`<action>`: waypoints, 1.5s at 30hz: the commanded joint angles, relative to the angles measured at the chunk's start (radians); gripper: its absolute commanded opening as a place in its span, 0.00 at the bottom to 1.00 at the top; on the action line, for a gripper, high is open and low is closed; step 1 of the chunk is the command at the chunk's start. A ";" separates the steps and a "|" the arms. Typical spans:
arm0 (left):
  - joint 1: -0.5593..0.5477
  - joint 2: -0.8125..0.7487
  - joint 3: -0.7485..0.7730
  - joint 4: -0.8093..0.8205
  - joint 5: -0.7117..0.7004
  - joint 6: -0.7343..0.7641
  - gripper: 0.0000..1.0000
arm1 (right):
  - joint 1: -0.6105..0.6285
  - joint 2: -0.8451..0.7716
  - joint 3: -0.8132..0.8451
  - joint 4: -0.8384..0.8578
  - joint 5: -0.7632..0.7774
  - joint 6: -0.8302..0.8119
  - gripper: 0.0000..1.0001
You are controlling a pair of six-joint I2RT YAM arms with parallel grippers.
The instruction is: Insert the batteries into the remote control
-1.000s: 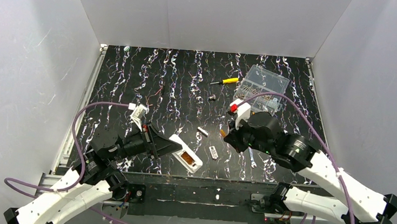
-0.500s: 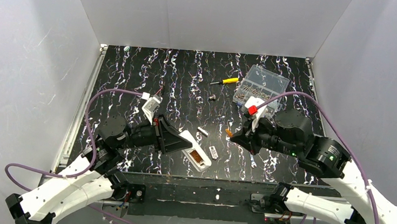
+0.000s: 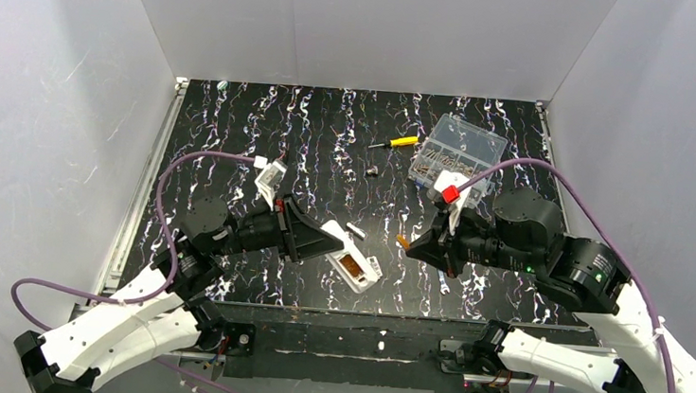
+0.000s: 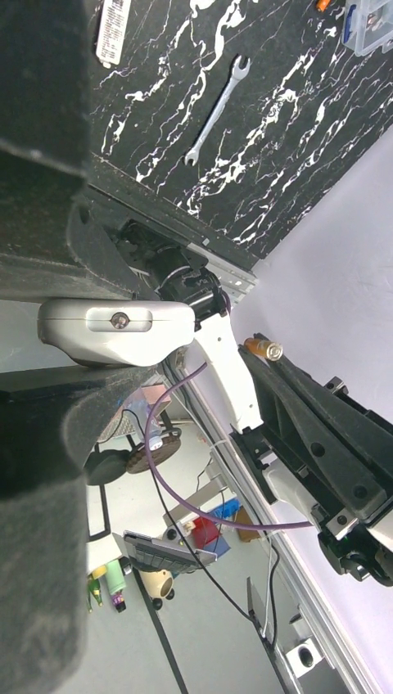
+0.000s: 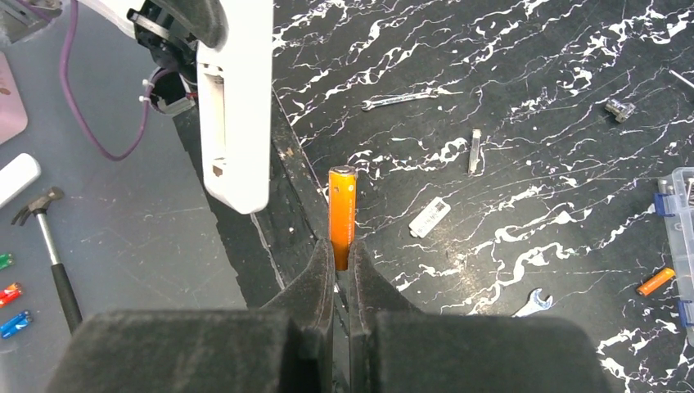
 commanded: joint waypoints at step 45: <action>0.001 0.214 -0.061 0.474 -0.226 -0.268 0.00 | 0.029 0.494 0.540 -0.446 0.011 -0.032 0.01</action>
